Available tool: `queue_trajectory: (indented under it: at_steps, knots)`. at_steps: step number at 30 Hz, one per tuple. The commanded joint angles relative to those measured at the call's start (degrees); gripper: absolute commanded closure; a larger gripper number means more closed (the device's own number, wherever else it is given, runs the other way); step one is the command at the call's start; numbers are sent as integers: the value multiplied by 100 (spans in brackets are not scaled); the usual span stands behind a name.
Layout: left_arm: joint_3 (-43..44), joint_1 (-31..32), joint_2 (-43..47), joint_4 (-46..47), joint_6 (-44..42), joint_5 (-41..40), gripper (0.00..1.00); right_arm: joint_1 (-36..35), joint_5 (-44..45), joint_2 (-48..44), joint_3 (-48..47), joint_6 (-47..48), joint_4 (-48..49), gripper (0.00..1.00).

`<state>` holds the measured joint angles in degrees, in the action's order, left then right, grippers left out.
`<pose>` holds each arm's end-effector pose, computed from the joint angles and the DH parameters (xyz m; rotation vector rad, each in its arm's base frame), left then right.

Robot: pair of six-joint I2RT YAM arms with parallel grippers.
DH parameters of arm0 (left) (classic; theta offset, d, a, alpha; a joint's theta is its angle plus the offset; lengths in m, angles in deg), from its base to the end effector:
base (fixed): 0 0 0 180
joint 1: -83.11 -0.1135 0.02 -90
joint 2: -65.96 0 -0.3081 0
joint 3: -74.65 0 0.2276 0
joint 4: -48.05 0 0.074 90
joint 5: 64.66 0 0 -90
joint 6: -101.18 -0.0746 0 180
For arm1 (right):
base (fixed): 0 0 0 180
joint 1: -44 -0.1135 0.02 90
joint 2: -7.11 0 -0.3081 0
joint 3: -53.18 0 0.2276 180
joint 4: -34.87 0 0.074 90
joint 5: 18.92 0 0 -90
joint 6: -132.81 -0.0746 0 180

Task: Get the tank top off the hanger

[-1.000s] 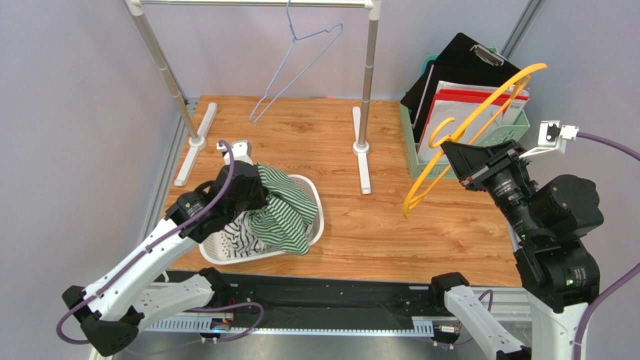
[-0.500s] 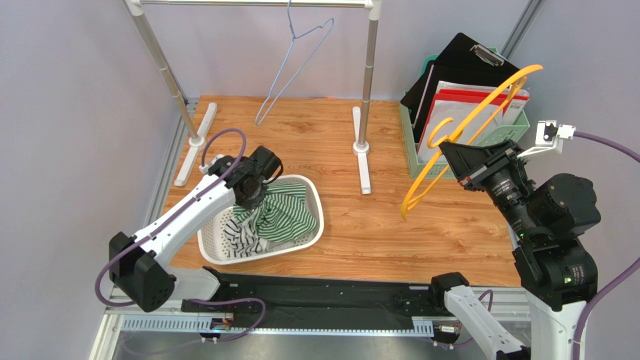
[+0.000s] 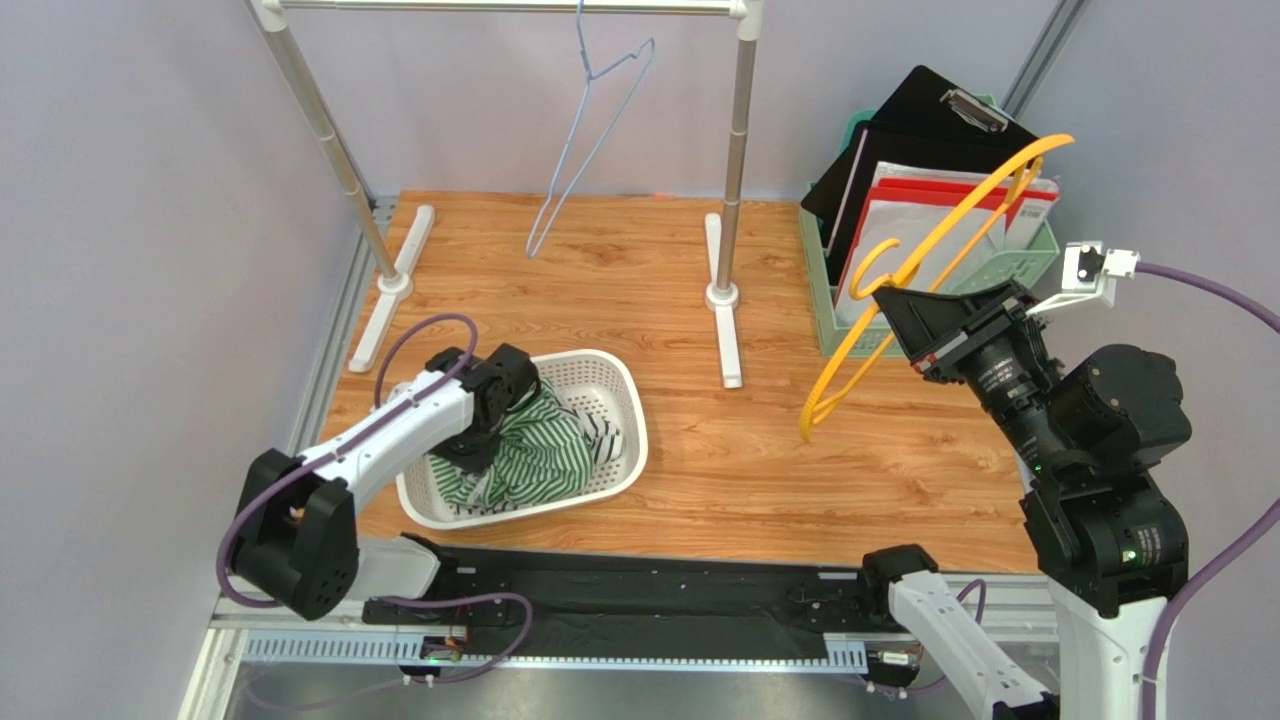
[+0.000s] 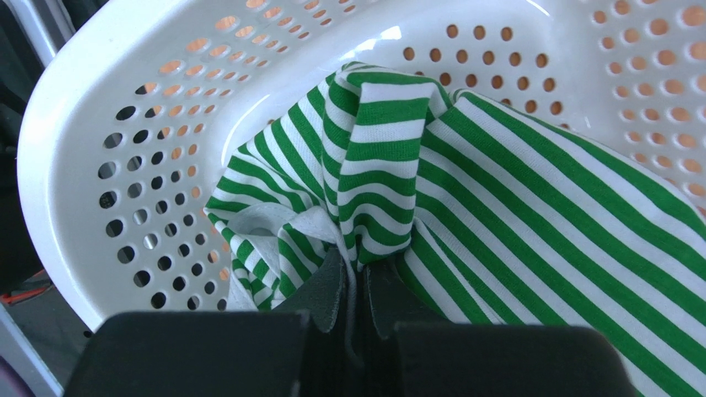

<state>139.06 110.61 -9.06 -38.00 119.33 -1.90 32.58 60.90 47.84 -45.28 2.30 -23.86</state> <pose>0.1469 -0.0380 0.2298 -1.7293 2.0965 0.3949 0.0517 0.0239 0.5044 0.2741 1.6304 0.8405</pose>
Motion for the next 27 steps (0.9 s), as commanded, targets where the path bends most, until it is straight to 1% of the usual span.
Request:
queue_trajectory:
  at_steps: [1,3,4,6,7,10,11,12,14,15,18,23,24,26,27]
  knots:
    - [124,-35,-258,-139,171,53,99,26,-143,-13,12,17,310,100]
    - [133,-35,-75,-166,162,44,94,26,-125,-30,-6,43,301,100]
    - [124,-35,5,-227,179,53,87,26,-125,-13,-14,43,301,100]
    - [185,-35,285,-507,311,0,76,26,-116,-12,-41,52,301,100]
    - [246,-35,391,-596,328,-35,61,26,-125,-12,-41,52,292,100]
    - [343,-35,857,-895,285,-228,38,26,-134,23,-49,35,301,100]
    - [370,-35,1093,-974,293,-307,35,26,-151,23,-50,35,310,100]
    - [405,-35,1200,-1157,276,-343,27,26,-143,31,-32,26,327,100]
    - [545,-26,1498,-1308,180,-439,20,26,-178,31,-32,0,354,100]
    - [589,-35,1586,-1448,127,-466,13,26,-187,31,-15,-18,363,100]
    - [818,-35,1842,-1695,-119,-484,10,26,-204,49,-14,-36,398,100]
    - [959,-35,2359,-1950,-330,-387,10,26,-239,49,56,-45,424,100]
    - [976,-35,2474,-1941,-365,-387,10,26,-248,49,82,-45,415,100]
    - [1020,-35,2789,-1741,-733,-396,10,26,-266,40,152,-36,415,100]
    - [1046,-26,2887,-1661,-900,-404,3,26,-266,23,170,-44,415,100]
